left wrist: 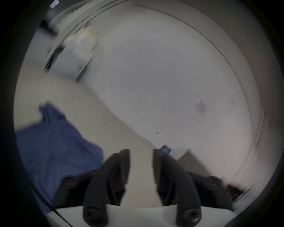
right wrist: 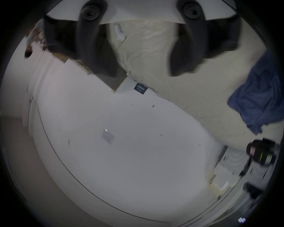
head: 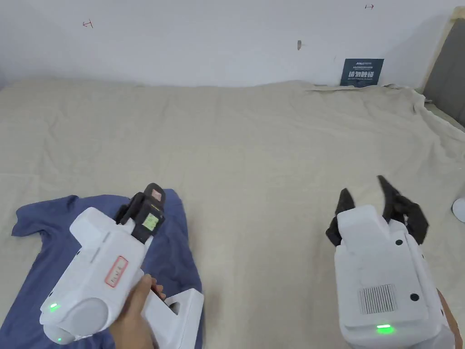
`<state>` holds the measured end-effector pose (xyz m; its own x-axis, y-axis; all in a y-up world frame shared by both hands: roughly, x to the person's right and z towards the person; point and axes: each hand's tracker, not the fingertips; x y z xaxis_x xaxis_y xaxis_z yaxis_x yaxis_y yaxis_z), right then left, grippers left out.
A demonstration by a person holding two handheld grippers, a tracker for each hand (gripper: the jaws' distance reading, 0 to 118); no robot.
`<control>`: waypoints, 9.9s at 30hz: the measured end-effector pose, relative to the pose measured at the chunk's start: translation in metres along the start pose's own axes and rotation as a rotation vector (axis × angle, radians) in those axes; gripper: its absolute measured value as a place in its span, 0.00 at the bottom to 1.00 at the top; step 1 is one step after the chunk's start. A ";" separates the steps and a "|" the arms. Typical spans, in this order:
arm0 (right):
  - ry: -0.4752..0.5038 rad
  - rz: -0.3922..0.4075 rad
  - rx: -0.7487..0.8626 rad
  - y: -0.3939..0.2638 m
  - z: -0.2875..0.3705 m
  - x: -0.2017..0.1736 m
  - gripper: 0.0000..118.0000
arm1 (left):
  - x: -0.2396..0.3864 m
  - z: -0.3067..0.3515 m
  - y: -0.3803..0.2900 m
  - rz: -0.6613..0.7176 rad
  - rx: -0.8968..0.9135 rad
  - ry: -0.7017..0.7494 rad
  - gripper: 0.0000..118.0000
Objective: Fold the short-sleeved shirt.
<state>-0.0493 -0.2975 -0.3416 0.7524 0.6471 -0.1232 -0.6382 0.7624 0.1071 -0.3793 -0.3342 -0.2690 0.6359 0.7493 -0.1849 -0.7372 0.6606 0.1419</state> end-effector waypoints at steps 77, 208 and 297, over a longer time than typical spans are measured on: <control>0.108 -0.592 -0.085 -0.001 -0.005 0.033 0.00 | 0.040 0.007 -0.025 -0.962 0.036 0.072 0.00; 0.046 -0.607 -0.198 -0.058 0.002 0.082 0.00 | 0.076 -0.170 -0.224 -0.984 -1.221 0.027 0.08; 0.168 -0.609 -0.206 -0.043 -0.007 0.053 0.00 | -0.045 -0.020 -0.126 -0.763 -0.940 0.440 0.41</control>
<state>0.0165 -0.2959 -0.3596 0.9633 0.0791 -0.2564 -0.1376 0.9659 -0.2192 -0.3195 -0.4517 -0.2984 0.9697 0.0020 -0.2444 -0.2137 0.4922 -0.8439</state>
